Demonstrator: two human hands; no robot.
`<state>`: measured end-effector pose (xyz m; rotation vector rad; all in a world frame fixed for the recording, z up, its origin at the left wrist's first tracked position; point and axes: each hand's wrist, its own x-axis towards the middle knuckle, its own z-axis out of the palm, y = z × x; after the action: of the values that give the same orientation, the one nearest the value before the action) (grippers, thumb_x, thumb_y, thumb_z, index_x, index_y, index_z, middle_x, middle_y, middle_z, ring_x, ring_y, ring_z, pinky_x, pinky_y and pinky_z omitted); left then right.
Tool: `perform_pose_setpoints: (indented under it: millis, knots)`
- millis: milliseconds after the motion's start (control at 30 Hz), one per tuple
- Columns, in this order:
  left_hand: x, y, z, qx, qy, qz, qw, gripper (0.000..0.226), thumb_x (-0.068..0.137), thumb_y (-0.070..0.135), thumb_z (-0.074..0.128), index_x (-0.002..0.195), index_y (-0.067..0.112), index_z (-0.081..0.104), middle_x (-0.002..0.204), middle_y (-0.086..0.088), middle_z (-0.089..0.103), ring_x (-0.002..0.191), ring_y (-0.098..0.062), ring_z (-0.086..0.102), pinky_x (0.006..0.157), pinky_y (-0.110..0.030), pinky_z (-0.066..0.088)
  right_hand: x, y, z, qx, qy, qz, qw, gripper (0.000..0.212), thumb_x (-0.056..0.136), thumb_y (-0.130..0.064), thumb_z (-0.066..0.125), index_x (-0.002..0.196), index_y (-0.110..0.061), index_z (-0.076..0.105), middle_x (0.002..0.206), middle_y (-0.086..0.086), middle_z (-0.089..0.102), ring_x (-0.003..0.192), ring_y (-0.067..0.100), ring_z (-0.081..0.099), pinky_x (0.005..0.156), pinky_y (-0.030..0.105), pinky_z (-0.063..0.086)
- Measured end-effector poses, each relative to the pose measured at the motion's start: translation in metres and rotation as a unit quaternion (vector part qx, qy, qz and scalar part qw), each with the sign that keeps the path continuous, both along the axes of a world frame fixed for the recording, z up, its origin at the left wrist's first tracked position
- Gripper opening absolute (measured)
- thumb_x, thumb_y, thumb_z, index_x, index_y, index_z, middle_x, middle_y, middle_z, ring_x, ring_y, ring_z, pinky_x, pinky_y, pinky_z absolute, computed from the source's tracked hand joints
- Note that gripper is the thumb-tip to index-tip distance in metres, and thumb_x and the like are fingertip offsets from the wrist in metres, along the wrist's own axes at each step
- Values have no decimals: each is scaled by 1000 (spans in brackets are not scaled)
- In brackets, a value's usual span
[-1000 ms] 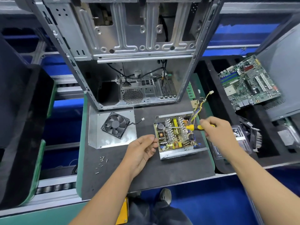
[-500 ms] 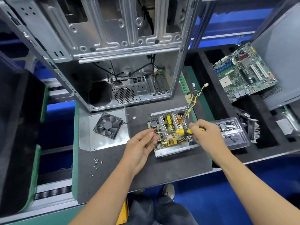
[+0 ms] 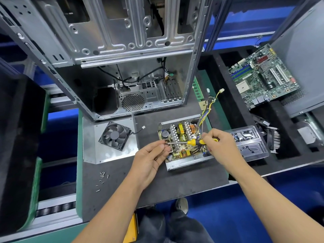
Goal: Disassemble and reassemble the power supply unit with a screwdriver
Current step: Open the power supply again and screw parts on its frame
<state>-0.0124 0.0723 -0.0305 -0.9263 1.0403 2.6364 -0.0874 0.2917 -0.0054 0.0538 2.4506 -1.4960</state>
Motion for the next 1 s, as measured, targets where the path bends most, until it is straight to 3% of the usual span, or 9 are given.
perform_pose_setpoints:
  millis: [267,433,533,600,700,767,833,900,1000]
  knots:
    - [2,1,-4,-3,-14,7,1000,14,73,4,71,83,5,80,84,-16,74,76,-17,74,69,-22,58,-1,-2,4,29,10,5,1000,39,89,-25,62,53,-24,48,48,-10,41,47,8,34,54,27,34]
    - [2,2,-6,-2,-23,16,1000,13,74,4,71,84,4,80,84,-16,74,75,-17,73,69,-22,58,1,-5,5,25,15,7,1000,41,90,-23,63,53,-25,47,48,-11,39,43,4,35,48,14,33]
    - [2,3,-7,-1,-28,18,999,12,77,3,70,85,3,79,83,-17,74,74,-18,73,69,-22,58,1,-5,6,30,7,6,999,41,89,-21,63,52,-25,46,48,-11,37,45,10,37,55,25,36]
    - [2,4,-7,-2,-31,19,999,13,83,1,67,83,4,79,82,-16,73,74,-18,73,68,-23,58,2,-3,6,28,5,4,1000,39,89,-20,63,54,-22,46,48,-10,37,55,22,51,61,30,37]
    - [2,5,-8,-11,-33,14,999,16,84,2,66,81,6,81,80,-15,74,73,-17,73,68,-22,58,4,-2,7,36,7,7,999,39,90,-21,64,55,-23,47,50,-7,41,83,18,68,59,30,37]
    - [1,4,-8,-18,-30,9,999,13,79,4,68,81,7,81,80,-15,74,73,-16,73,68,-22,58,6,-5,7,46,11,10,999,38,91,-25,63,56,-25,49,49,-9,42,55,9,56,57,29,34]
    - [1,3,-9,-30,-26,5,999,13,79,4,69,81,7,81,80,-15,74,74,-16,73,69,-22,58,6,-8,10,53,14,15,998,38,92,-30,63,56,-27,50,49,-11,43,47,6,38,57,27,33]
    - [1,-1,-12,-48,-22,0,999,14,83,2,68,82,7,81,82,-15,74,75,-17,73,70,-22,58,7,-8,15,60,11,36,998,34,93,-39,63,61,-30,54,55,-12,51,51,3,43,59,27,37]
    - [2,-6,-13,-69,-19,-16,997,11,81,4,71,84,7,81,85,-17,75,78,-19,74,72,-22,58,3,-5,25,58,-36,103,992,12,91,-40,64,80,-40,60,84,-17,64,73,0,60,70,26,46]
